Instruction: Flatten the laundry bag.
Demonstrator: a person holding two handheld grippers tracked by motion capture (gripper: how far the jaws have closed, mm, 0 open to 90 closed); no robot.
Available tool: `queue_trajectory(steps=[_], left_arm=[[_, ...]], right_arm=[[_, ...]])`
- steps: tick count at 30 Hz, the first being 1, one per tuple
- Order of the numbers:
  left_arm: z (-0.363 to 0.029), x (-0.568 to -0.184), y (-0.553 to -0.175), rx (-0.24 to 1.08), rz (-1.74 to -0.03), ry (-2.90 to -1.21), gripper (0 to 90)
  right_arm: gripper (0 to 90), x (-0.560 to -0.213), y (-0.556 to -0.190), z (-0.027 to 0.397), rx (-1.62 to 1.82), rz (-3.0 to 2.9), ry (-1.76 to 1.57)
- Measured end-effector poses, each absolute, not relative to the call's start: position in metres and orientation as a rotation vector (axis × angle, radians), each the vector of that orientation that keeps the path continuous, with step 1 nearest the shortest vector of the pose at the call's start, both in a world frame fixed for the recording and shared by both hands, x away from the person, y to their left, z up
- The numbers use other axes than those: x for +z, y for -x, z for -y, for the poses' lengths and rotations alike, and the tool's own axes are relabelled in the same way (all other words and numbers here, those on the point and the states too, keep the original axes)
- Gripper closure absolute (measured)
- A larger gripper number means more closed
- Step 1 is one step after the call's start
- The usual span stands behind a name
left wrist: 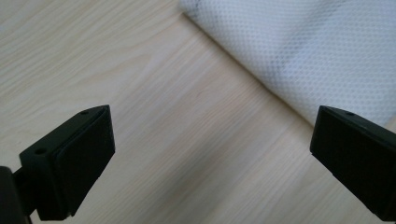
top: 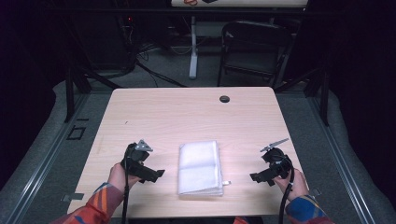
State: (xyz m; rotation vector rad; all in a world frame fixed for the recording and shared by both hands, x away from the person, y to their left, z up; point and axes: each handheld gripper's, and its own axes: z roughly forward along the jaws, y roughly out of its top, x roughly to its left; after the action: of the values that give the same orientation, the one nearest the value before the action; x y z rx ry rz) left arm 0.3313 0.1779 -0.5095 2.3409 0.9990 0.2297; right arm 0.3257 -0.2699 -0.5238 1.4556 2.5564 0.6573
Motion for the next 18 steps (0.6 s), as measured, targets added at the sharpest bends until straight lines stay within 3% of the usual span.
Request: queue_trajectory(steps=[18], left_arm=[[-0.125, -0.509, -0.328, 0.203, -0.835, -2.381, 0.0]], right_arm=[[1.4, -0.522, -0.326, 0.266, 0.644, -2.560, -1.445]])
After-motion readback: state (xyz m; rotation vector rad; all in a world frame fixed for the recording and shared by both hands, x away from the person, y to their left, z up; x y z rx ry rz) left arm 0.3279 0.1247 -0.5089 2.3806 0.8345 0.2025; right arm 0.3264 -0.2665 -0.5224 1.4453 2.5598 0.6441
